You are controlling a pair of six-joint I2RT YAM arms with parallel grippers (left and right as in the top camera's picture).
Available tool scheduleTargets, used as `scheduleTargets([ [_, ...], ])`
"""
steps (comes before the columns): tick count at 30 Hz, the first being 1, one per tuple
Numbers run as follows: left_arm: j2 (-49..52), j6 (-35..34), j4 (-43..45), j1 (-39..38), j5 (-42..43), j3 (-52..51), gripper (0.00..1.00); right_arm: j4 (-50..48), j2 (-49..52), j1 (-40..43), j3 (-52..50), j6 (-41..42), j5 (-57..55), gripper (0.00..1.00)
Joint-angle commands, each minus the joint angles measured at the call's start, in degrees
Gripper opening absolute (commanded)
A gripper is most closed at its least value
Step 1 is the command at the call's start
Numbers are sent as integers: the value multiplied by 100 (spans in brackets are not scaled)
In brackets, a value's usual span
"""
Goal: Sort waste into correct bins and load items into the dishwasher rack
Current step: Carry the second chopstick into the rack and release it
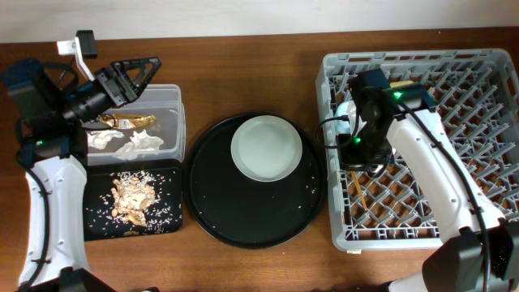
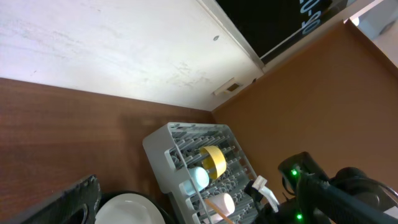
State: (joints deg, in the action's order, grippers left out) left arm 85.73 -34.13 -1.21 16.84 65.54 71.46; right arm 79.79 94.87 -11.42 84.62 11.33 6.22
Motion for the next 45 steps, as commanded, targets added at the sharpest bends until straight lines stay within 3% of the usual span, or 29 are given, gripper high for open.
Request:
scheduleTargets([
  [1,-15,9,11,22,13,22,99,-136,-74,26,-52,-55,-118,5],
  [18,-15,9,13,22,13,22,99,-1145,-59,26,-529,-57,-356,6],
  [22,-15,9,11,22,13,22,99,-1165,-59,26,-529,-57,-354,16],
  [35,-15,9,11,22,13,22,99,-1128,-59,24,-533,-55,-310,18],
  [45,-15,9,13,22,13,22,99,-1392,-59,11,-533,-57,1390,18],
])
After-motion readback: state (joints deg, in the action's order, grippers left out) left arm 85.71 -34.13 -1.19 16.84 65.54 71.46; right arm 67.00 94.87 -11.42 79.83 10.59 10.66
